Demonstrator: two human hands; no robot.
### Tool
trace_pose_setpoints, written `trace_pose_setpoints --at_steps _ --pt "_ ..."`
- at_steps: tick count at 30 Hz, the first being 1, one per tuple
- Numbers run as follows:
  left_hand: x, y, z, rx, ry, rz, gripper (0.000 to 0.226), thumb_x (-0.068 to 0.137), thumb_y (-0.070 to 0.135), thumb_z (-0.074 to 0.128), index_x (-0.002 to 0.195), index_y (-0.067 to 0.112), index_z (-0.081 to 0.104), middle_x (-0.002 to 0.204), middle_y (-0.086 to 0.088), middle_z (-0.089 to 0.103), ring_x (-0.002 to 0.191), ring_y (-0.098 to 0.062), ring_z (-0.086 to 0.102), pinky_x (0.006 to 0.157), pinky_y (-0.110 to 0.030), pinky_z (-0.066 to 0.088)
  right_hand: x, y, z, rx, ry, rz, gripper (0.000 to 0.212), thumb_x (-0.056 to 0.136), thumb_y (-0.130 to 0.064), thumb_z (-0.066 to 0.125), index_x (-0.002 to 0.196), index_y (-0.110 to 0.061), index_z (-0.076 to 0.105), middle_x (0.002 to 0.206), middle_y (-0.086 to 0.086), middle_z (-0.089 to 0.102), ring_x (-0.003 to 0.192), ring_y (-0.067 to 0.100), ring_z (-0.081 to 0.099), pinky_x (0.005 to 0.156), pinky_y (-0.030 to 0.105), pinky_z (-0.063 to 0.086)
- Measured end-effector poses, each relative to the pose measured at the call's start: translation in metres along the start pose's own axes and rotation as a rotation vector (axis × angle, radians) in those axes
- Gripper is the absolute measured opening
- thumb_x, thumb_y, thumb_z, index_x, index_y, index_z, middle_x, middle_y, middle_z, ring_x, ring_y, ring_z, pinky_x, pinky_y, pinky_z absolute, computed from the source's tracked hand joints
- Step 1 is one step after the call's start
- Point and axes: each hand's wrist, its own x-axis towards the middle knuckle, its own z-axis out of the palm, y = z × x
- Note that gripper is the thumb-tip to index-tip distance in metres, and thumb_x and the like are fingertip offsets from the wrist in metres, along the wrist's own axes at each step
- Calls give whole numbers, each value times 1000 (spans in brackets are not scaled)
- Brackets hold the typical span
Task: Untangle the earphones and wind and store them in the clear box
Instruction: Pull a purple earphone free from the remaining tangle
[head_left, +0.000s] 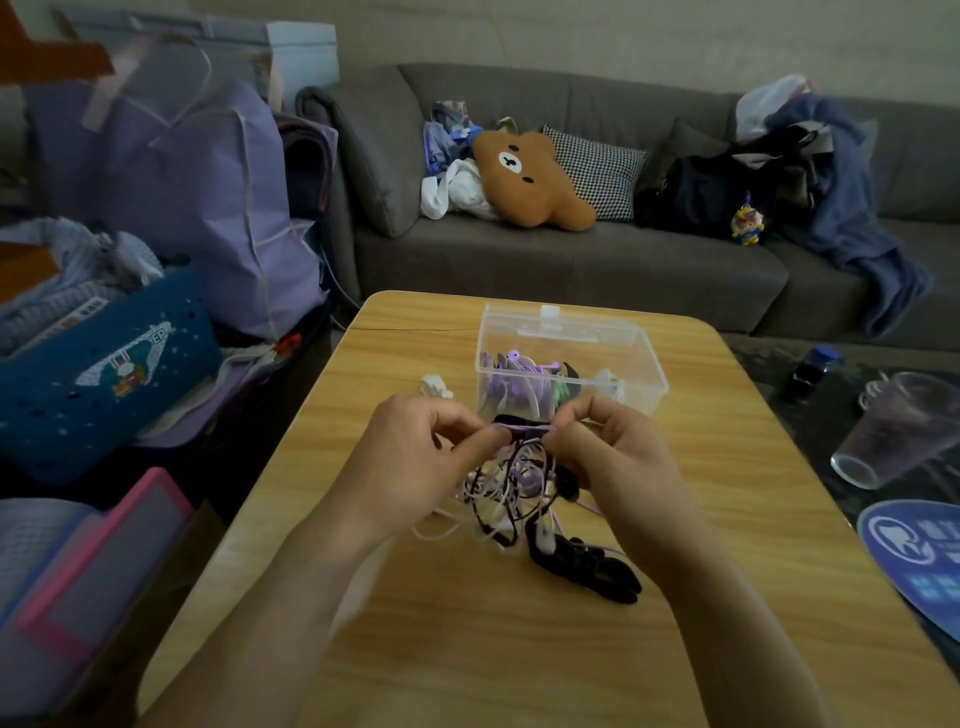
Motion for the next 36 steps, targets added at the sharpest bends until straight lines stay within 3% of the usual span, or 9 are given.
trace_pose_setpoints --at_steps 2,5,11,14,18,23,29,34,36 --pt "0 0 -2 -114 24 -45 18 78 35 76 81 17 78 72 4 75 65 -15 70 61 -30 58 0 0 -4 -80 -64 56 12 92 -2 61 84 -9 61 60 5 56 54 16 48 52 26 41" --pt "0 0 -4 -239 0 -71 25 75 30 77 85 8 75 77 -6 76 69 -23 73 62 -33 61 1 1 -9 -158 -66 65 7 91 -5 67 87 -10 64 57 3 58 53 17 50 55 30 44" --pt "0 2 -10 -619 -389 -250 25 91 18 68 94 -5 61 90 -12 69 67 -27 61 53 -31 53 2 2 -18 -390 -24 -35 7 91 -26 71 88 -19 70 73 5 71 63 11 63 62 25 52" --pt "-1 -1 -12 -526 -498 -218 19 86 12 73 96 2 59 88 -10 64 75 -29 56 61 -28 51 1 2 -18 -248 18 -54 7 91 -22 71 89 -15 72 77 11 72 67 16 65 65 30 55" --pt "1 0 -9 -304 -424 -189 31 77 22 78 90 4 58 76 -7 69 72 -26 66 68 -35 57 1 4 -11 -80 15 -57 7 90 -14 71 88 -8 70 76 14 71 65 16 63 61 25 51" --pt "2 -1 -8 -153 -257 -104 30 72 32 77 80 9 58 66 0 67 61 -25 65 60 -32 54 0 2 -12 41 -42 -34 9 85 1 70 78 -1 65 71 21 62 60 24 53 52 21 44" --pt "3 1 -7 -370 -155 -137 29 80 22 73 89 0 56 67 -9 59 60 -29 51 48 -24 50 1 2 -12 118 -73 48 15 84 -8 73 72 -15 68 65 8 56 54 19 41 49 26 29" --pt "3 4 -4 -452 22 -201 32 73 24 78 92 3 62 77 -10 74 47 -19 51 51 -32 44 -2 1 -12 -104 -189 -21 10 90 -20 70 92 -10 70 69 0 64 56 7 55 51 16 41" --pt "2 4 -5 -323 63 -175 28 73 27 80 93 12 69 79 -8 75 42 -14 54 51 -36 51 -2 4 -11 -211 -198 -61 10 88 -22 75 95 -16 73 76 4 67 65 19 62 58 24 51"
